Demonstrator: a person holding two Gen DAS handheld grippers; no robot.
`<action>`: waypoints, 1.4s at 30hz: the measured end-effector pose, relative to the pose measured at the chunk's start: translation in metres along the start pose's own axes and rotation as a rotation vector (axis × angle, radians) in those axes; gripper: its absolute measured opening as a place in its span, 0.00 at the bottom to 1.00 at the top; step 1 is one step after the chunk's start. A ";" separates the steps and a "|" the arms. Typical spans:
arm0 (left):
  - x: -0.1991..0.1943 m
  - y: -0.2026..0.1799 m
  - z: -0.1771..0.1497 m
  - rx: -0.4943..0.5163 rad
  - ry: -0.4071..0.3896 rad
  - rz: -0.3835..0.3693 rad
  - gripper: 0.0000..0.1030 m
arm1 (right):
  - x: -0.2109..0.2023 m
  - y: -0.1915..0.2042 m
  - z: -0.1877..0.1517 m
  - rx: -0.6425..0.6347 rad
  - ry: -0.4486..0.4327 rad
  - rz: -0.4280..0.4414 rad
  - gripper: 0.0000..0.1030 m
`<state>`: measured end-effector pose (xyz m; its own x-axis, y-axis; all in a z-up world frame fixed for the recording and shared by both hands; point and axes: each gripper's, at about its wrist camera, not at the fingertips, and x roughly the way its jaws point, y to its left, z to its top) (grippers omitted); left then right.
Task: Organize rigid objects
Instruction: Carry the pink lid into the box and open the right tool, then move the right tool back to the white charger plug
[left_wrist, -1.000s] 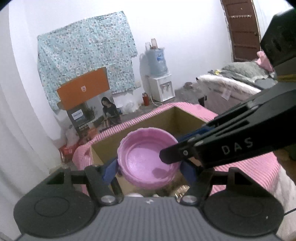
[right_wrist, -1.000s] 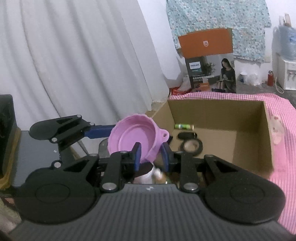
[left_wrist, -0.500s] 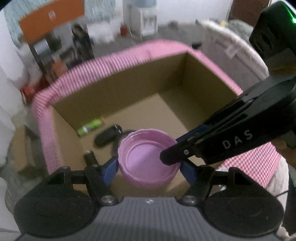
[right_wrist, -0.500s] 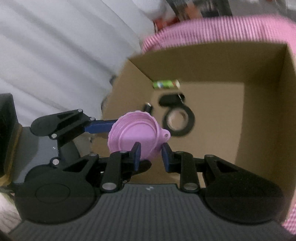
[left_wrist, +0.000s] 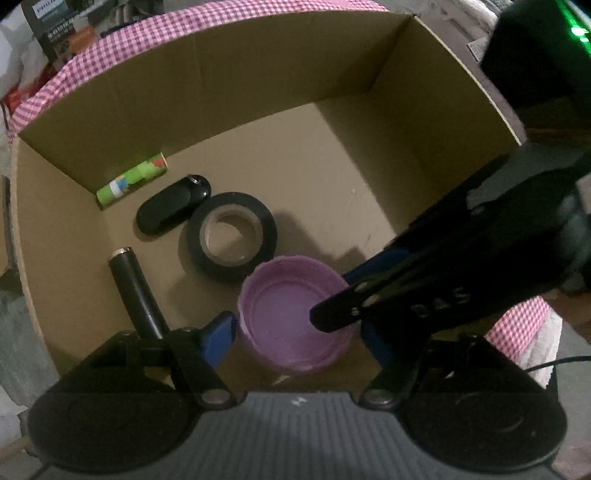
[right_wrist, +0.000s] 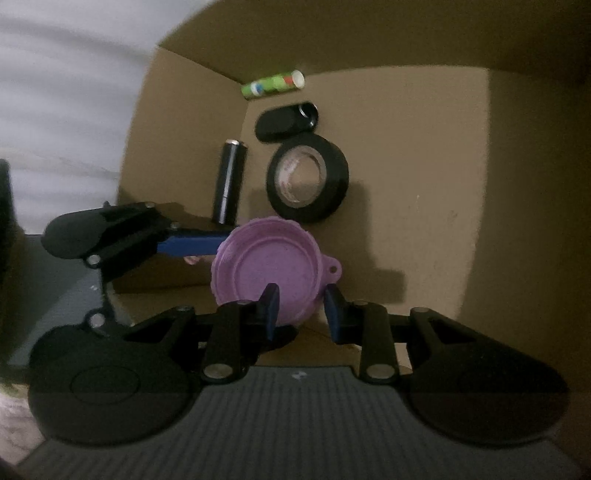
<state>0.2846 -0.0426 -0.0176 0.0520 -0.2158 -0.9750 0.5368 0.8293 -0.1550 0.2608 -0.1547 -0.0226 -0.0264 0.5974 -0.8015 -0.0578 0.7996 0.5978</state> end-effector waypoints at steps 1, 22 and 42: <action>0.000 0.000 0.000 0.000 0.002 0.005 0.77 | 0.004 -0.001 0.002 -0.002 0.014 -0.004 0.26; -0.035 0.006 -0.012 -0.008 -0.098 0.033 0.86 | -0.025 0.005 0.042 0.030 -0.096 0.151 0.54; -0.125 -0.076 -0.127 0.088 -0.619 0.006 0.91 | -0.173 -0.018 -0.163 -0.070 -0.736 0.166 0.65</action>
<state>0.1303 -0.0128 0.0953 0.5195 -0.4914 -0.6990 0.6010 0.7917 -0.1100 0.1041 -0.2826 0.1033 0.6317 0.6164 -0.4701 -0.1749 0.7041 0.6882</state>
